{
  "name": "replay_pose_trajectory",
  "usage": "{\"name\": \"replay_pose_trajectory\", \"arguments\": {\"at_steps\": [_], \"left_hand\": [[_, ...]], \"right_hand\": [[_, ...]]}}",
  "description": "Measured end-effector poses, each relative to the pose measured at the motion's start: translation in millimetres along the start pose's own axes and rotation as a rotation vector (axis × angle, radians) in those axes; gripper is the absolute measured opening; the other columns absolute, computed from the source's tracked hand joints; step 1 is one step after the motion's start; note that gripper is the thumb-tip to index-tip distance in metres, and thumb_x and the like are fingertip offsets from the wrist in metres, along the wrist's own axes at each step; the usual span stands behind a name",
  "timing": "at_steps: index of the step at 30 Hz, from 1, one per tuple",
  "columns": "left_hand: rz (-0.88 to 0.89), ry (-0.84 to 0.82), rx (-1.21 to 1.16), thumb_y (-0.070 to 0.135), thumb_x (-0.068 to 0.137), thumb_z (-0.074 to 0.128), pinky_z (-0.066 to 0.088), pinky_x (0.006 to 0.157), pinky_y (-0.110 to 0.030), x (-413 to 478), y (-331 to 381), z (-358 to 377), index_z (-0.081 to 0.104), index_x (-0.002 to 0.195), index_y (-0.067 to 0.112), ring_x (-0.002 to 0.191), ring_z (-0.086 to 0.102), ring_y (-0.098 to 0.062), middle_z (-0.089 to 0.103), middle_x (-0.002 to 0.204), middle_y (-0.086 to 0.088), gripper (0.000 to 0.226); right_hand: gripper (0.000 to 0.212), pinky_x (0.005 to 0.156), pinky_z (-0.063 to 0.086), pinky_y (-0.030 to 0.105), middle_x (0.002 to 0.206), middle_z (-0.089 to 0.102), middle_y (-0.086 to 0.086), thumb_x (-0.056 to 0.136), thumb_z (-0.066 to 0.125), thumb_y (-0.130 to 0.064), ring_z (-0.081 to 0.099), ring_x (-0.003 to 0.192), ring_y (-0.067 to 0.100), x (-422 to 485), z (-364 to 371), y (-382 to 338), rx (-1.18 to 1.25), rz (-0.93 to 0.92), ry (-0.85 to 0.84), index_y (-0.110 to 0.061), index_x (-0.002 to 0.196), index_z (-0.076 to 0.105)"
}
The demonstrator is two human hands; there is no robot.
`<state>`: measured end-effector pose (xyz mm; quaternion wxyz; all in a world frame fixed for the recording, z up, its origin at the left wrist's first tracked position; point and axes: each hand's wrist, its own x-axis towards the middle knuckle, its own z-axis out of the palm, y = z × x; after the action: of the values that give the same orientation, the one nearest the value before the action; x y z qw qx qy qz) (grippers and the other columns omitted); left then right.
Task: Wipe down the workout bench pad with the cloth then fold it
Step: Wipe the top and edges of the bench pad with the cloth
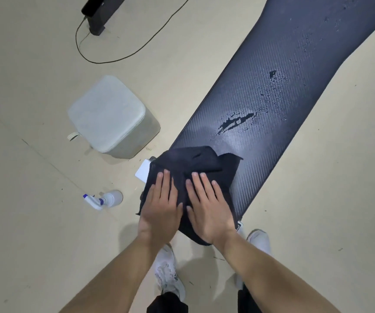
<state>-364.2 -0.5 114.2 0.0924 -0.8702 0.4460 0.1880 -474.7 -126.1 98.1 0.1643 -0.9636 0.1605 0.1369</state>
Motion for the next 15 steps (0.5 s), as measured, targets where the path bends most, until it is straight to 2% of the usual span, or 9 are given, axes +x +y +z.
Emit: {"name": "replay_pose_trajectory", "arguments": {"at_steps": [3,6,9,12,15], "left_hand": [[0.032,-0.179,0.109,0.034,0.102,0.004,0.011,0.124,-0.052,-28,-5,7,0.012,0.154,-0.009,0.151,-0.012,-0.046,-0.008,0.162,-0.033,0.068],[0.07,-0.264,0.174,0.033,0.101,-0.001,0.007,0.121,-0.058,-36,2,11,0.016,0.15,-0.014,0.147,-0.019,-0.053,0.0,0.159,-0.038,0.07],[-0.047,-0.199,0.072,0.036,0.1,0.003,0.013,0.121,-0.058,-21,29,5,0.022,0.151,-0.012,0.149,-0.008,-0.052,0.009,0.158,-0.039,0.073],[-0.133,-0.038,-0.084,0.04,0.1,0.024,0.026,0.117,-0.055,18,66,-8,0.032,0.15,-0.008,0.15,0.017,-0.047,0.022,0.158,-0.035,0.07],[-0.103,0.044,-0.158,0.042,0.1,0.026,0.023,0.12,-0.053,69,93,-27,0.027,0.154,-0.003,0.152,0.014,-0.043,0.016,0.162,-0.029,0.07]], "right_hand": [[0.065,0.126,0.005,0.047,0.169,0.01,0.013,0.105,0.028,-0.039,0.003,0.156,0.031,-21,14,-20,-0.054,-0.086,-0.079,-0.006,0.16,0.014],[0.065,0.125,0.003,0.045,0.169,0.011,0.01,0.104,0.03,-0.04,0.003,0.155,0.029,-30,15,-15,-0.098,-0.148,-0.109,-0.007,0.159,0.017],[0.068,0.124,0.008,0.044,0.166,0.023,0.01,0.101,0.037,-0.043,0.013,0.154,0.028,-25,2,12,-0.071,-0.035,-0.067,-0.012,0.159,0.024],[0.068,0.124,0.012,0.044,0.166,0.023,0.013,0.1,0.038,-0.042,0.017,0.155,0.028,-10,-17,56,-0.031,0.106,0.012,-0.012,0.159,0.024],[0.068,0.124,0.009,0.044,0.169,0.012,0.013,0.102,0.035,-0.042,0.011,0.156,0.028,15,-39,104,-0.032,0.169,0.053,-0.012,0.161,0.017]]}}
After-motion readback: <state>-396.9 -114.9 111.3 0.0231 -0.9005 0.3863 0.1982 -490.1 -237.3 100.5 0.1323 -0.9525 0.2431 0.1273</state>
